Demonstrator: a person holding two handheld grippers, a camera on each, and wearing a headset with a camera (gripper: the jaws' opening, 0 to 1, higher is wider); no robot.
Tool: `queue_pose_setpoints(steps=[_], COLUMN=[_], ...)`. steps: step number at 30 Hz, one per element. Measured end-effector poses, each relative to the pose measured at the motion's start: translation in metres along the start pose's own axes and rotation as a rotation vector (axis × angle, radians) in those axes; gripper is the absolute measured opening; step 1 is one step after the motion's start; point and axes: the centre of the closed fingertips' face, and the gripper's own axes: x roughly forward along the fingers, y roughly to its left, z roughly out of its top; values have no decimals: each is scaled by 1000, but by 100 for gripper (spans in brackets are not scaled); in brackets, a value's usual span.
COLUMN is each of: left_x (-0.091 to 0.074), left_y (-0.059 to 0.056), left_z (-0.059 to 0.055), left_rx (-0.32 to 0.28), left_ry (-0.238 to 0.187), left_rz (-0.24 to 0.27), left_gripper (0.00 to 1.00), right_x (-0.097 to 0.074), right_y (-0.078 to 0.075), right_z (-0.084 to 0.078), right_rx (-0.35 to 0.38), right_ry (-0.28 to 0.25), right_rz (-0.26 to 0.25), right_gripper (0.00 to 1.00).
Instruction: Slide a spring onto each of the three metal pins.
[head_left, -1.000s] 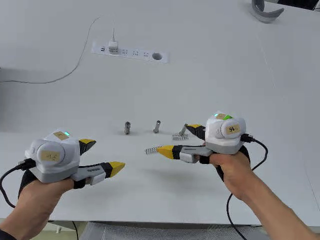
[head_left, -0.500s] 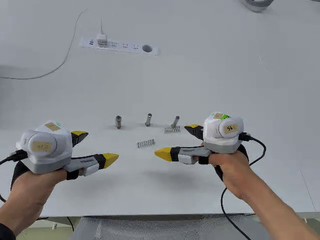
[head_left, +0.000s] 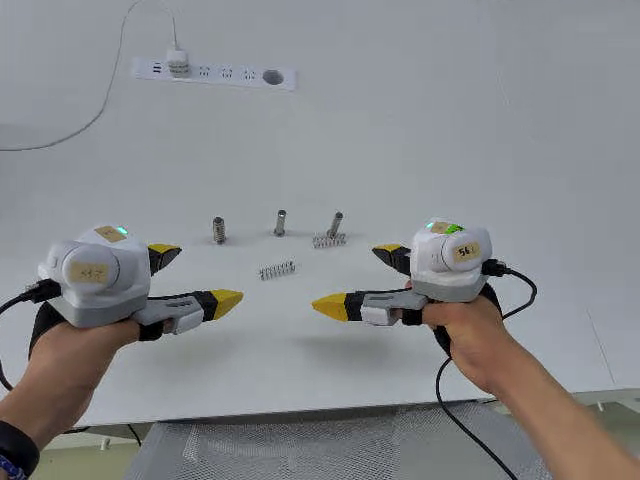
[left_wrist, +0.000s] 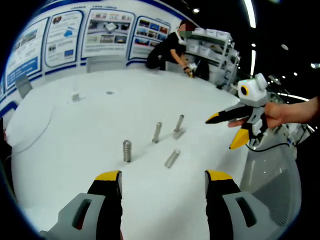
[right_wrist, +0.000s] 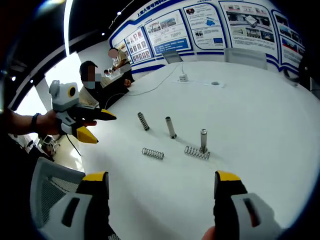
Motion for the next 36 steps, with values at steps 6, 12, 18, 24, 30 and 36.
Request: queue_pose_setpoints(steps=[6,12,18,24,30,36], left_x=[11,20,26,32,39,46], left_y=[-7,-12,-17,-23,-31,-35], left_z=[4,7,8,7,4,3], left_rx=[15,30,49,66,126,161], left_ry=[10,14,23,37,75,105], left_rz=[-24,-43,-58,-78,-115,-145], left_gripper=[68,68,68,68,68,70], right_x=[-6,-8,-10,-12,-14,-14], right_y=[-5,-7,-7,-7,-6,-3], right_z=[-5,-10,-13,-17,-19,-21], right_rx=[17,29,32,35,34,35], right_ry=[-1,6,9,13,14,10], right_rz=[-11,-14,-7,-3,2,8], right_gripper=[88,88,88,88,89,89])
